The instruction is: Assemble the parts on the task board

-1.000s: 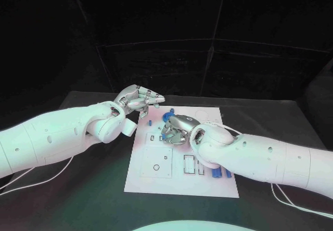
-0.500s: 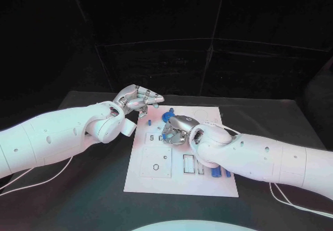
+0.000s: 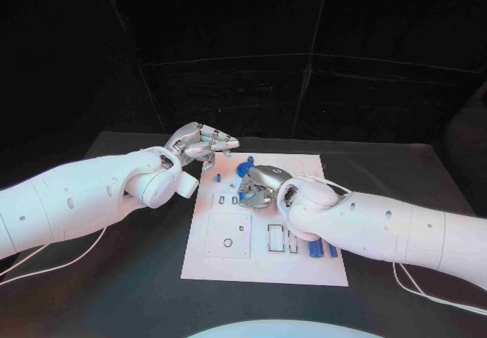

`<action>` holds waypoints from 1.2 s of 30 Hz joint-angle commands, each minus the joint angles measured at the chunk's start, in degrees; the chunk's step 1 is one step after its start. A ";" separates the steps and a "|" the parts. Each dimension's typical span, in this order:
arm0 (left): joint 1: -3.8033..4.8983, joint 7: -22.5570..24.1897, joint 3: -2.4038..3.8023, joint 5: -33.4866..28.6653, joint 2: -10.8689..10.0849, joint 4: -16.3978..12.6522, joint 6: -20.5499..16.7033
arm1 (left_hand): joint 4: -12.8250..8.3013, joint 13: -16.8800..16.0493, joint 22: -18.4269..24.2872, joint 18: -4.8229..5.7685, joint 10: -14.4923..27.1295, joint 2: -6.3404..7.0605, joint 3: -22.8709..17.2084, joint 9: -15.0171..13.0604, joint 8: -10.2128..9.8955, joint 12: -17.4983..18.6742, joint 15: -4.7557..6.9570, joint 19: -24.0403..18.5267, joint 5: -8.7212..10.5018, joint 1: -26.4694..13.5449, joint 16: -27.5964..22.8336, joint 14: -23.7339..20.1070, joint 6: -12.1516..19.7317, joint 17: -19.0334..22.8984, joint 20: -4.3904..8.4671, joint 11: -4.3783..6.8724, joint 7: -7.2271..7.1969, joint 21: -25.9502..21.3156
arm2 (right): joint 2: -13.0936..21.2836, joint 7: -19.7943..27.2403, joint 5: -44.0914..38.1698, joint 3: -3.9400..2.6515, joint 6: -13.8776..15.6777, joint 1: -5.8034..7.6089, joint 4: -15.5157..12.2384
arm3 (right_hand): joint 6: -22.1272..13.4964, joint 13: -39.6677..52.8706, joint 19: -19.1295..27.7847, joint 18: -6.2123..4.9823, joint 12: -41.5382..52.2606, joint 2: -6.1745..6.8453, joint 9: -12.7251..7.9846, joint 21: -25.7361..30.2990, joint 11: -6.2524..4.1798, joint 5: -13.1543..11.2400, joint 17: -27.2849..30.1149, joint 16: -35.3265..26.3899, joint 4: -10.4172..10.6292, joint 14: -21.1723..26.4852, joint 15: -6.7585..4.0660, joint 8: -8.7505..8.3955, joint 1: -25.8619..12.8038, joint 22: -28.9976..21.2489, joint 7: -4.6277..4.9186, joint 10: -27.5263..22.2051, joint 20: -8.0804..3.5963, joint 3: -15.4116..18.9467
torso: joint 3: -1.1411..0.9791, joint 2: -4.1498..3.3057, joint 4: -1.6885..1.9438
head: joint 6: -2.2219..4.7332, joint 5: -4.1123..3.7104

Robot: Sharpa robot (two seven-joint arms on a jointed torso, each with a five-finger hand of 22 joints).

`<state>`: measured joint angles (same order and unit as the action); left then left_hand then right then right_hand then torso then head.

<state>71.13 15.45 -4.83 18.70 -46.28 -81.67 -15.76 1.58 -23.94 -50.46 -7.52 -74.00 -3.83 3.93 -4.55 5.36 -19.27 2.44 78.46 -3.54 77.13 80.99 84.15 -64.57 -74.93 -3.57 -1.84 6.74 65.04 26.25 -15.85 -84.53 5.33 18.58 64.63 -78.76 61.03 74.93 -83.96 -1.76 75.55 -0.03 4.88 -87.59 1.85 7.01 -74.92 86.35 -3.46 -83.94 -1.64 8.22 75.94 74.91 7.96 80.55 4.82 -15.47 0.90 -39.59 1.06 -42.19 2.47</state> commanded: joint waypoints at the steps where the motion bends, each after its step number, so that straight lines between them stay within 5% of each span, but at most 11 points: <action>1: 0.08 0.19 0.03 0.26 -0.01 -0.01 0.02 | 0.30 -0.17 -0.21 0.66 0.41 0.50 0.02 -0.05 0.23 -0.44 -0.05 -0.37 0.16 0.17 0.61 3.44 0.39 -6.70 -0.03 0.08 -0.18 0.44 | 0.16 -1.07 -0.86 0.27 -3.18 -0.21 0.29 | 1.01 0.31 -1.63 0.35 -0.29 0.42 -0.15 0.28 0.21 -0.31 -6.59 -0.08 0.24 -4.32 -0.18 0.03 -0.48 9.72 -1.12 -0.35 -0.15 -0.06 | 0.02 0.06 0.07 | 0.03 -0.05; 15: 0.08 -0.05 0.02 0.26 -0.02 0.08 0.42 | 0.47 -0.93 -0.98 0.67 1.07 0.50 0.12 -0.07 0.40 -1.29 -0.05 -0.76 0.16 0.31 2.45 4.06 0.55 -8.30 -0.07 0.07 -0.16 1.25 | 0.34 -1.64 -1.99 0.27 -4.25 -0.21 -0.44 | 0.17 -0.15 -1.39 0.28 -0.88 2.10 -0.51 0.46 0.59 0.18 -6.42 -0.20 0.70 -4.28 0.14 -0.57 -1.71 9.44 -0.69 -0.83 0.11 0.63 | -0.02 -0.01 0.04 | 0.01 -0.07; 36: 0.07 -0.49 0.01 0.26 -0.04 0.16 0.98 | 0.62 -1.22 -2.33 0.83 1.25 0.54 0.25 -0.09 0.50 -1.77 0.00 -0.60 0.17 0.40 2.95 4.31 0.66 -8.56 -0.05 0.11 -0.19 2.33 | 0.32 -2.21 -3.35 0.27 -2.07 -0.21 -0.50 | -2.61 -0.73 -1.09 0.18 -1.61 4.33 -1.07 0.70 1.43 0.69 -6.16 -0.36 2.17 -4.22 0.83 -2.16 -3.48 9.09 0.24 -1.55 0.72 2.83 | -0.03 0.07 0.01 | 0.12 0.04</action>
<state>71.12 15.24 -4.86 18.75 -46.33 -81.47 -15.50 1.90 -25.09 -52.72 -7.51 -73.18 -3.61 4.26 -4.59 5.57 -20.75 2.44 78.09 -3.54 77.35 84.28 84.14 -64.37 -74.91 -3.54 -1.84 6.54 67.06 26.53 -17.08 -87.35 5.37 17.10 64.62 -79.37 58.88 74.27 -83.96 -1.76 74.08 3.71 3.90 -87.13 3.08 7.38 -74.90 86.35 -1.30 -83.94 -1.22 6.44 72.28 74.91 8.24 79.31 5.24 -12.92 0.88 -39.55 1.08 -42.04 2.51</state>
